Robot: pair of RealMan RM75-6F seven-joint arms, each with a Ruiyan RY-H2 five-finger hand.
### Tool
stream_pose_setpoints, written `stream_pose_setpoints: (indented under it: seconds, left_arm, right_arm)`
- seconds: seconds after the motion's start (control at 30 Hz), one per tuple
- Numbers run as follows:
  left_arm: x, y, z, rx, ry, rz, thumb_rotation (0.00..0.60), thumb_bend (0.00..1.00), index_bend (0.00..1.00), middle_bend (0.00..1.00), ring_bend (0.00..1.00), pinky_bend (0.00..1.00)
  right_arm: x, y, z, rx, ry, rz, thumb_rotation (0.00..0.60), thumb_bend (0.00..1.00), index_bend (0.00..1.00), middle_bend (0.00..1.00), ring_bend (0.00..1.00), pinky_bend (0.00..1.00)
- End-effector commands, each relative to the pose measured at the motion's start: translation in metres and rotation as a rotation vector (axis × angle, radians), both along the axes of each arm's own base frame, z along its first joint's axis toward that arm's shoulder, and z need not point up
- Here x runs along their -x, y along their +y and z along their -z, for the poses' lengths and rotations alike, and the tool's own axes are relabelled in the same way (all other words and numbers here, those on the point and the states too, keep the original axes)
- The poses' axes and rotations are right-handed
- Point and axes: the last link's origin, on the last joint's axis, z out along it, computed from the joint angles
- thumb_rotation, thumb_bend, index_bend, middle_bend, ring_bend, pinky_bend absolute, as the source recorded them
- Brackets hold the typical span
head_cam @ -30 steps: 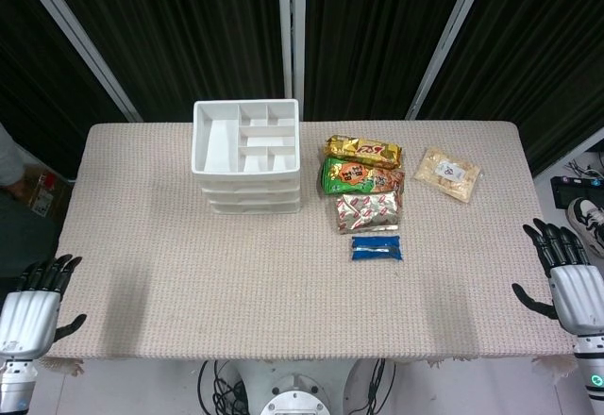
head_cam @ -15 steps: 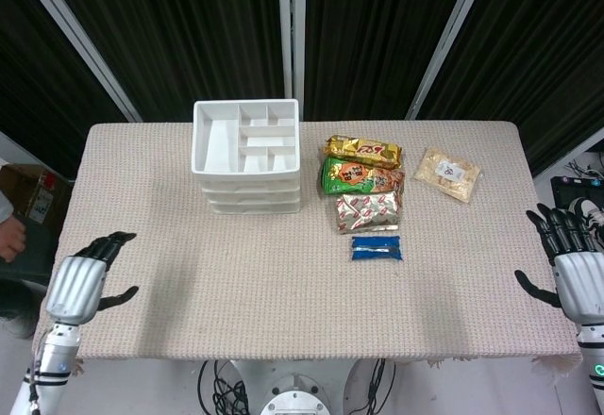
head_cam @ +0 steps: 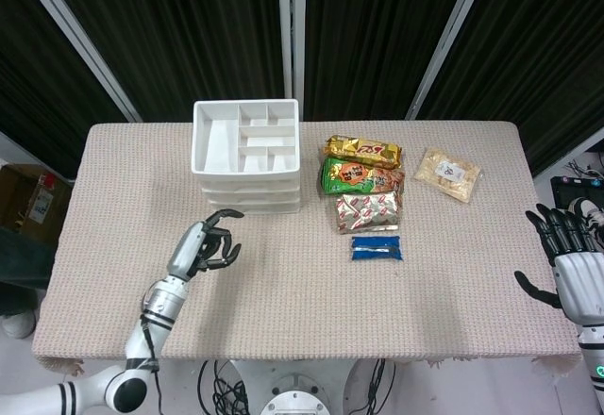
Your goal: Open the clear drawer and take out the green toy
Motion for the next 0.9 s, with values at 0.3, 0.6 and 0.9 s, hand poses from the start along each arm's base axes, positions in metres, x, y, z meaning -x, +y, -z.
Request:
stream_pose_setpoints:
  seconds: [0.3, 0.6, 0.9]
  left_arm:
    - [-0.032, 0.026, 0.052, 0.051, -0.307, -0.176, 0.6, 0.47, 0.14, 0.88, 1.0, 1.0]
    - [-0.034, 0.033, 0.065, 0.043, -0.386, -0.25, 0.6, 0.48, 0.13, 0.89, 1.0, 1.0]
    - [-0.041, 0.039, 0.072, 0.057, -0.532, -0.257, 0.6, 0.49, 0.16, 0.89, 1.0, 1.0]
  right_arm:
    - [-0.002, 0.001, 0.001, -0.005, 0.002, -0.002, 0.6, 0.18, 0.0, 0.0, 0.0, 0.0]
    - [0.001, 0.005, 0.0, -0.002, 0.004, 0.011, 0.6, 0.18, 0.0, 0.0, 0.0, 0.0]
    - [0.004, 0.007, -0.002, 0.001, 0.007, 0.03, 0.6, 0.18, 0.0, 0.0, 0.0, 0.0]
